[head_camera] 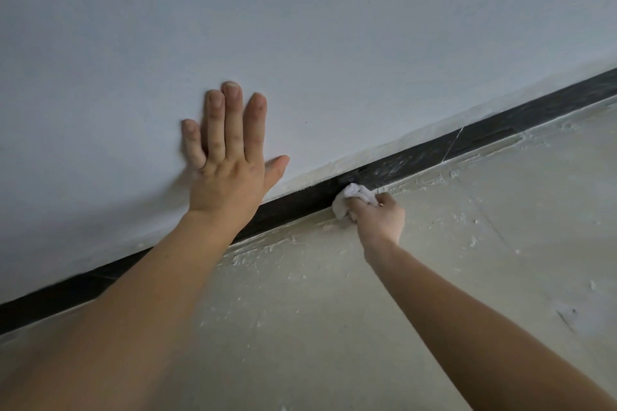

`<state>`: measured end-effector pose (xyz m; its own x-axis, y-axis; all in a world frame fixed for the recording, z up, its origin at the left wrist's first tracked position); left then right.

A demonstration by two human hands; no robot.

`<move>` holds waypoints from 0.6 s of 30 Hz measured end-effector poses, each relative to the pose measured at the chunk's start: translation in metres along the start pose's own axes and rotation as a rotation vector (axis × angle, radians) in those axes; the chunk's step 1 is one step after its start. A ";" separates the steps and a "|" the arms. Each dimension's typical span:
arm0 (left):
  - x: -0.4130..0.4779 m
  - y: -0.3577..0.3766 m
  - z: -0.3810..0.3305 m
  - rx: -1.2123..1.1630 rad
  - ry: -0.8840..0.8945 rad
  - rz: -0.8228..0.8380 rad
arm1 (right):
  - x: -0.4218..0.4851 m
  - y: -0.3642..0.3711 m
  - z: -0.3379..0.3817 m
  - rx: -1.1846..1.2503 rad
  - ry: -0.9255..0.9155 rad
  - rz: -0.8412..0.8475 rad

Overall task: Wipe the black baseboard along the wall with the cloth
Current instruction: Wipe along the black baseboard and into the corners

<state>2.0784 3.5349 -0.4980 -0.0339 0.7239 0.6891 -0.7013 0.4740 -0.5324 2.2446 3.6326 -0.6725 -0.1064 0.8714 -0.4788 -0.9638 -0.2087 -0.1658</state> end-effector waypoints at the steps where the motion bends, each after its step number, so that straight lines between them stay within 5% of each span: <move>1: 0.000 0.000 0.000 -0.004 -0.004 0.012 | 0.003 -0.011 -0.002 0.106 0.039 -0.058; 4: 0.002 -0.004 -0.010 -0.033 0.015 0.045 | 0.002 -0.024 -0.005 0.278 0.090 -0.089; 9: 0.019 -0.006 -0.054 -0.043 0.119 0.055 | -0.027 0.027 -0.004 0.036 -0.036 0.168; 18: 0.022 0.003 -0.059 -0.017 0.097 0.024 | 0.019 -0.014 -0.001 0.196 0.047 0.045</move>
<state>2.1177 3.5817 -0.5131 0.0191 0.7799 0.6257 -0.6889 0.4638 -0.5571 2.2563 3.6513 -0.6804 -0.1432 0.8404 -0.5227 -0.9880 -0.1526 0.0253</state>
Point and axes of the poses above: each hand's wrist, its own x-axis towards the middle knuckle, its own y-axis out of the palm, z = x × y, the point moved 8 cm from there along x, towards the middle knuckle, and after that the axes turned 1 degree about z, right-handed, at the moved point
